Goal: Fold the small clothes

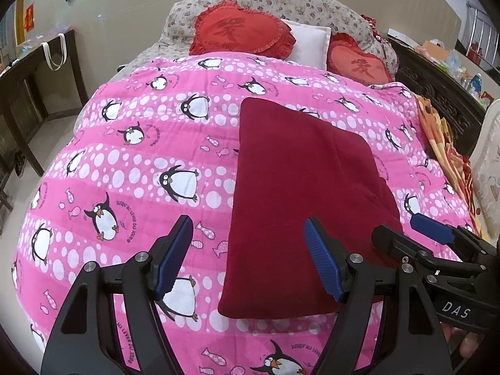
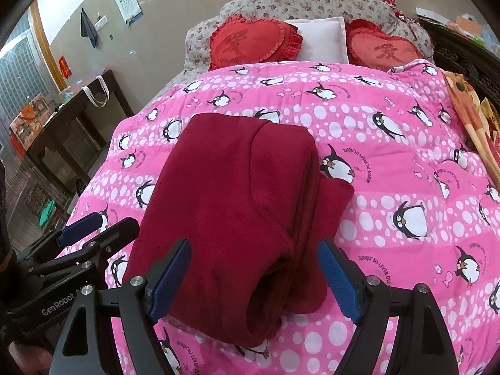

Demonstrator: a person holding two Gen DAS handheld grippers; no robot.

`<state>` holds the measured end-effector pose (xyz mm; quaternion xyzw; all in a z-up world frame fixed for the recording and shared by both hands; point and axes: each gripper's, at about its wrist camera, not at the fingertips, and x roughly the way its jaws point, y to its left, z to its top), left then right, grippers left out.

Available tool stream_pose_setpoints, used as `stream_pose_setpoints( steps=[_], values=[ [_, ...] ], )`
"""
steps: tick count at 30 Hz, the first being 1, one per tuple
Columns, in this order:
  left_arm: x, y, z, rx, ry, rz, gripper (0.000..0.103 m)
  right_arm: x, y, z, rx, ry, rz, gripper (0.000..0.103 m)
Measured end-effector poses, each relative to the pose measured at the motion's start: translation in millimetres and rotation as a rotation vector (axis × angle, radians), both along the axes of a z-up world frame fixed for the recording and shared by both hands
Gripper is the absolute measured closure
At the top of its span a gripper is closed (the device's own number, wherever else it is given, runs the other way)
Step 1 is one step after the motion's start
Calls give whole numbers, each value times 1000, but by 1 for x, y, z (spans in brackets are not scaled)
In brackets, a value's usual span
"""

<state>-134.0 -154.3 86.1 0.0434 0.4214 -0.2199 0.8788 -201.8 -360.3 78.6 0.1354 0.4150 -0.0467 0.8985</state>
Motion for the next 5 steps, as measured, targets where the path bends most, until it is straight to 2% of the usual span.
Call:
stream_pose_setpoints(
  steps=[5],
  values=[
    [4,3,-1,-3,0,1,29,1,-2,-2,-2,8,1,22]
  ],
)
